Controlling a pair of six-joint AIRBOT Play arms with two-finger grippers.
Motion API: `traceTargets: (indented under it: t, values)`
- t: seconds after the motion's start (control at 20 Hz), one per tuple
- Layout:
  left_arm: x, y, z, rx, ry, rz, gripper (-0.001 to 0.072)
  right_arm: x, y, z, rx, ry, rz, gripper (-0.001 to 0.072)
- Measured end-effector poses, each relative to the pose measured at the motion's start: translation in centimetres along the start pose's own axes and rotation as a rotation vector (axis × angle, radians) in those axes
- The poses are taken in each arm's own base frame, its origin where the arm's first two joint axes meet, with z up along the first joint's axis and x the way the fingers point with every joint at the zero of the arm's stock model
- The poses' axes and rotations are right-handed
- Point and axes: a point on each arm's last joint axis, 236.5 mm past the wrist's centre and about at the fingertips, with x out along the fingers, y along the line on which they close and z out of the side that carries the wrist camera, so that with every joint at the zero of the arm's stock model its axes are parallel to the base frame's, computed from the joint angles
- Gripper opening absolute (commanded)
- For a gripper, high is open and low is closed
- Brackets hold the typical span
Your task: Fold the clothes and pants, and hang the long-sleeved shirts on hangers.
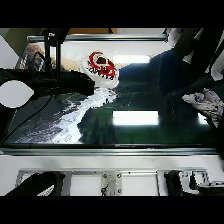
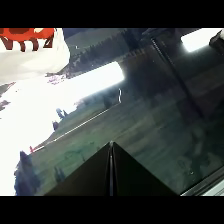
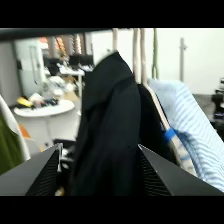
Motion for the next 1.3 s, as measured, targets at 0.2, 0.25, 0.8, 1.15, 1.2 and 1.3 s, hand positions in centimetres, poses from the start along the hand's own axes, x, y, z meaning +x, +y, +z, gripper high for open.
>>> traceTargets:
  t: [0.2, 0.25, 0.8, 1.15, 1.2, 1.3]
  values:
    - [0.0, 0.1, 0.1, -0.001, -0.004, 0.001, 0.002, -1.2, 5.3, 2.7, 0.179, -0.077, 0.171, 0.0507]
    - [0.0, 0.2, 0.1, -0.003, -0.005, 0.004, 0.002, -1.4, 7.3, 2.9, 0.21, -0.08, 0.238, 0.0507]
    - [-0.3, 3.0, 0.7, -0.051, -0.02, 0.052, 0.002, -23.2, 40.3, -9.1, 0.17, 0.349, 1.513, 0.0514]
    - [-0.4, 3.2, 0.7, -0.055, -0.021, 0.055, 0.002, -42.2, 45.3, -20.3, -0.001, 0.765, 2.008, 0.0465]
    - [-0.4, 3.2, 0.7, -0.055, -0.021, 0.055, 0.002, -43.5, 45.3, -21.0, -0.015, 0.796, 2.038, 0.0231]
    - [-0.4, 3.2, 0.7, -0.055, -0.02, 0.055, 0.002, -45.3, 45.1, -21.9, -0.036, 0.841, 2.082, 0.0021]
